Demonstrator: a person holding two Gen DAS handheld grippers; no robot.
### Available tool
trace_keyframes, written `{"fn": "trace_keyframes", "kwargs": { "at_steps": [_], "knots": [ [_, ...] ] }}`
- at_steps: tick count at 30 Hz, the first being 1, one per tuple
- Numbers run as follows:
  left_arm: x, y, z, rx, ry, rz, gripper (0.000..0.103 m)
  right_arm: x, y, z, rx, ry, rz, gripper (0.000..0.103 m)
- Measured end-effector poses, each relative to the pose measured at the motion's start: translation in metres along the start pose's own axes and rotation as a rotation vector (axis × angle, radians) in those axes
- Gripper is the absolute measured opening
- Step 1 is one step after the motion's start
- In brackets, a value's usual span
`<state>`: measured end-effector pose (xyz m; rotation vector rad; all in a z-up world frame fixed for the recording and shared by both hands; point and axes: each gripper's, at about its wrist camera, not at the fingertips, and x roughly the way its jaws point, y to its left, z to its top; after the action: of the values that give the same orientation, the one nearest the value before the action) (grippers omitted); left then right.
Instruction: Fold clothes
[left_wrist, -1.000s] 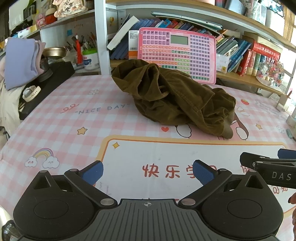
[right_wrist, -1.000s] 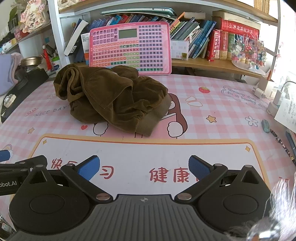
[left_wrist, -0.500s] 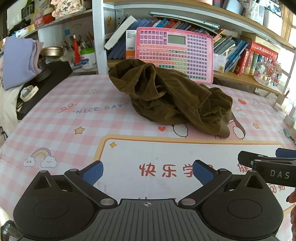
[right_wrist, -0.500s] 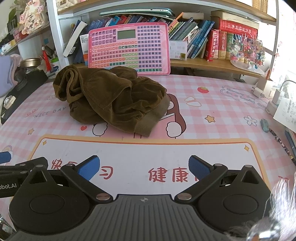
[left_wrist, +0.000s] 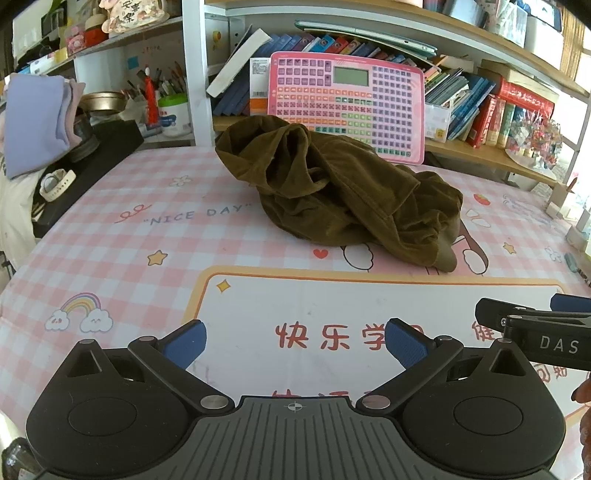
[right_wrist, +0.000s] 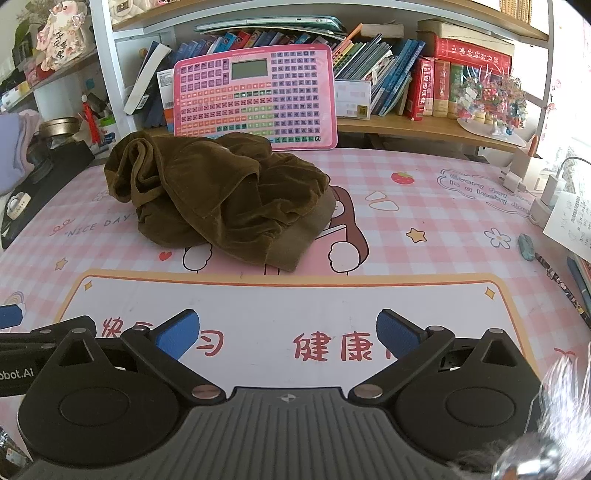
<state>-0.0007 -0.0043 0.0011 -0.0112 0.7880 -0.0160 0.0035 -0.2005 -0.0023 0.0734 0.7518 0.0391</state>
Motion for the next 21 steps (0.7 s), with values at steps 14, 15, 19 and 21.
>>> {"fn": "trace_keyframes", "kwargs": {
  "at_steps": [14,15,19,21],
  "knots": [
    [0.0011,-0.0004,0.0000,0.002,0.006,0.006,0.103,0.0002,-0.0005,-0.0001,0.003,0.001,-0.002,0.103],
    [0.0011,-0.0004,0.0001,0.002,0.006,0.006,0.103,0.0001,-0.0007,-0.0002,0.003,0.001,-0.002,0.103],
    [0.0016,-0.0005,0.0002,0.003,0.007,0.007,0.103,0.0000,-0.0010,0.0002,0.003,0.001,-0.002,0.103],
    [0.0017,-0.0005,-0.0001,0.003,0.008,0.008,0.103,0.0000,-0.0012,0.0002,0.003,0.002,-0.001,0.103]
  ]
}}
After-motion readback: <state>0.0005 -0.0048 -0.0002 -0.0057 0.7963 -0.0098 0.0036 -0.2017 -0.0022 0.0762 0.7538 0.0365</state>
